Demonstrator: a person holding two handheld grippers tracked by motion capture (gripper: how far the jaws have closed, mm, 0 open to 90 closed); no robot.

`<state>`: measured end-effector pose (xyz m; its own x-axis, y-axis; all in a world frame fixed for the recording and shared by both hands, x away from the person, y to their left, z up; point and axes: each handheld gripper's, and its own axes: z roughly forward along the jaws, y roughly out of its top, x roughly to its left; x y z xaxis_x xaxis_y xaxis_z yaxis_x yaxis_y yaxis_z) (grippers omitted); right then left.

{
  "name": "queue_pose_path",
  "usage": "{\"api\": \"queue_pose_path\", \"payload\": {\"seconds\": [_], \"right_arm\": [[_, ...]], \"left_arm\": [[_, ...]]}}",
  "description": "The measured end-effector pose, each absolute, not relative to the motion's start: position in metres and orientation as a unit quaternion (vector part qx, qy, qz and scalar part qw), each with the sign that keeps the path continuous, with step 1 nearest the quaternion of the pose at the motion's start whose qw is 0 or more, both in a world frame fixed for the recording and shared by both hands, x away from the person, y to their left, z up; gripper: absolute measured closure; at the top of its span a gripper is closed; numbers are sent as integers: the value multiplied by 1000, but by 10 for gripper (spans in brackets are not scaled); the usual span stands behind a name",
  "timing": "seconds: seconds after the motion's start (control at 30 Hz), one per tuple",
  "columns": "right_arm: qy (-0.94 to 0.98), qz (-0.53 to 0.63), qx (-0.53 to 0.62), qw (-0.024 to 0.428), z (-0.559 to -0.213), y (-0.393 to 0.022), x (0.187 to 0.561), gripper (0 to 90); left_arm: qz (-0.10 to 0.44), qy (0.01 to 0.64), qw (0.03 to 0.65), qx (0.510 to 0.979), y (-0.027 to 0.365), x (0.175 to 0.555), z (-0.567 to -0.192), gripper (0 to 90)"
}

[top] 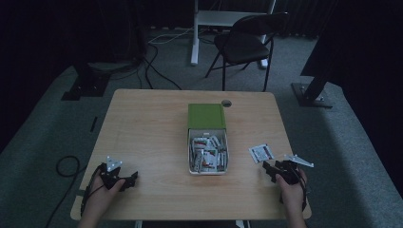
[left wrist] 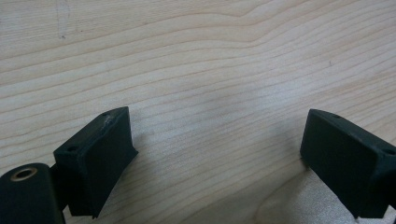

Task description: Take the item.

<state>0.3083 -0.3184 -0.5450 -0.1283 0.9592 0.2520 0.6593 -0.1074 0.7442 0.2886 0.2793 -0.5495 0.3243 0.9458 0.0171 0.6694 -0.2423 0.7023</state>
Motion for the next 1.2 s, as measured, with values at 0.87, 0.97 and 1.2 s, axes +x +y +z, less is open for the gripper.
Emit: {"api": "queue_pose_path", "payload": {"seconds": [0.87, 0.97, 1.2], "right_arm": [[700, 436, 538, 178, -538, -289, 301, 324], [718, 437, 510, 179, -537, -281, 302, 313], [741, 447, 473, 164, -537, -269, 302, 299]], "left_arm": [[227, 535, 304, 755, 279, 289, -550, 101], [227, 535, 304, 755, 279, 288, -550, 101], [227, 535, 304, 755, 279, 288, -550, 101]]}}
